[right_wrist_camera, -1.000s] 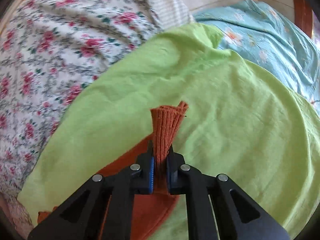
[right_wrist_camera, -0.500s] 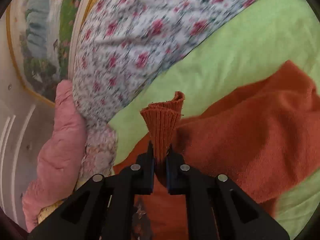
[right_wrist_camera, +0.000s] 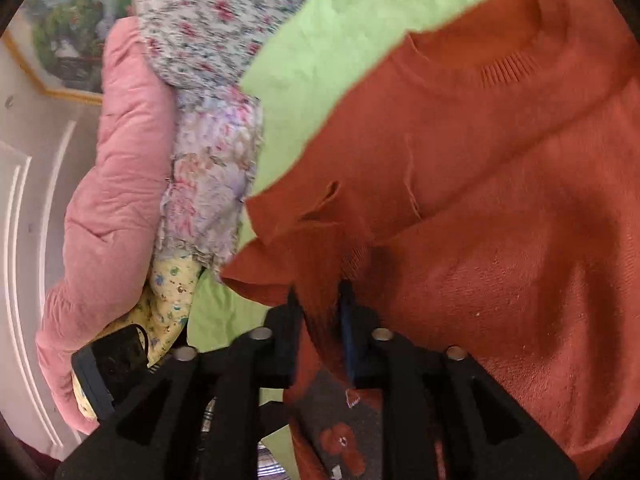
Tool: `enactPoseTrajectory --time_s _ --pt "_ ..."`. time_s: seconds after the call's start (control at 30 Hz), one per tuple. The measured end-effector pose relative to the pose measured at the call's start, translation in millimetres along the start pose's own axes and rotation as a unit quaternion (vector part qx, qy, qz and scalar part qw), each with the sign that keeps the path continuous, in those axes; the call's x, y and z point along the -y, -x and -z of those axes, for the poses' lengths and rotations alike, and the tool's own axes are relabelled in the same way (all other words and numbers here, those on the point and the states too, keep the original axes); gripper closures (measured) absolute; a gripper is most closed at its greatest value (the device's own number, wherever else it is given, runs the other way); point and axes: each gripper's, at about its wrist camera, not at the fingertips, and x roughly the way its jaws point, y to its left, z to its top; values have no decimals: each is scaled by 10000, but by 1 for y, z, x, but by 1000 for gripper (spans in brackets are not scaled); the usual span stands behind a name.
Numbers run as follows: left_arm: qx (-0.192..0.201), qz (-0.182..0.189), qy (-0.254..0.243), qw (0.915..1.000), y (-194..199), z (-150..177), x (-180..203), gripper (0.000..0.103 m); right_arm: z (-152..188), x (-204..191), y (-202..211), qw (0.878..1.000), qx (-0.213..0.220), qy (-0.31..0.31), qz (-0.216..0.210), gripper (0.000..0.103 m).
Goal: Fold small clothes
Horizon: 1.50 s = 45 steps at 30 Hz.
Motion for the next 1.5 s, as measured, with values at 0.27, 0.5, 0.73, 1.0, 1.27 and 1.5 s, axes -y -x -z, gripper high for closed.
enactPoseTrajectory --time_s 0.27,0.5,0.73,1.0,1.27,1.5 --pt "-433 176 150 9988 -54 -20 12 5 4 21 71 9976 678 -144 44 48" --pt "-255 123 -3 9996 -75 -31 20 50 11 43 136 9897 1314 -338 457 48" --pt "348 416 -386 9978 -33 -41 23 97 11 60 177 9779 1781 -459 994 48" --pt "272 128 -406 9987 -39 -44 2 97 -15 76 213 9502 2129 -73 2272 48" --pt "103 58 -256 9996 -44 -36 -7 97 -72 102 184 9279 1460 384 3408 48" --pt "138 175 -398 9990 -45 -38 11 96 -88 114 184 9248 1292 486 3545 92"
